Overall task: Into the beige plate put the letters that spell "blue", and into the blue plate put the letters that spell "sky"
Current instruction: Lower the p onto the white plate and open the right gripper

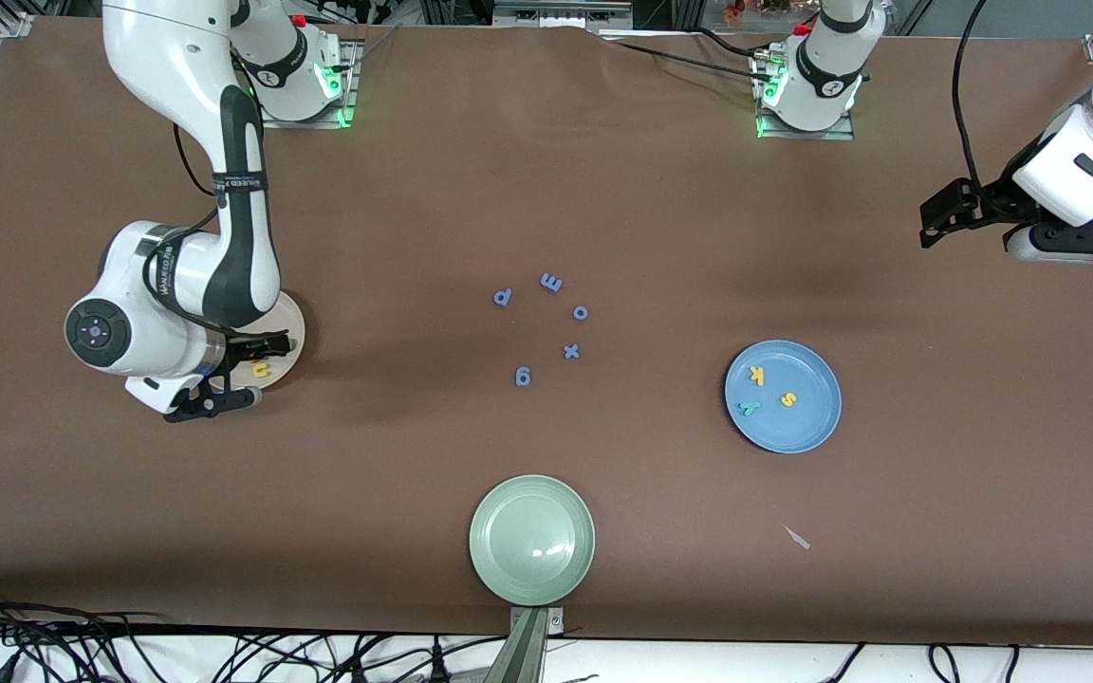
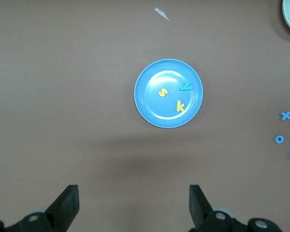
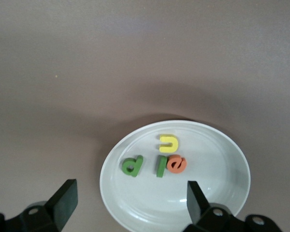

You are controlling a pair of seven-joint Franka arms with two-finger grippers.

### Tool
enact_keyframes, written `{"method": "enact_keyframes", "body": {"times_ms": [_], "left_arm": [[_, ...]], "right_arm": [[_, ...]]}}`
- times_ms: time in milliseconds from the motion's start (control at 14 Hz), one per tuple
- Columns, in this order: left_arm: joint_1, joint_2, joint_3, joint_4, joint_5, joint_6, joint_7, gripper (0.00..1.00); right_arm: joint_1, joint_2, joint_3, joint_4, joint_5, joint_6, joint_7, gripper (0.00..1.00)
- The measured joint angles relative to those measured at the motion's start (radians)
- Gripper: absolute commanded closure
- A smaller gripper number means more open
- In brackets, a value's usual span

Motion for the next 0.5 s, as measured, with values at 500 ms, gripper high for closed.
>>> {"method": "enact_keyframes", "body": {"times_ms": [500], "left_arm": [[0.0,0.0,0.0,0.0,0.0,0.0,0.0,0.0]], "right_arm": [[0.0,-0.002,-0.005,0.014,0.001,-0.016,0.0,0.0]]}}
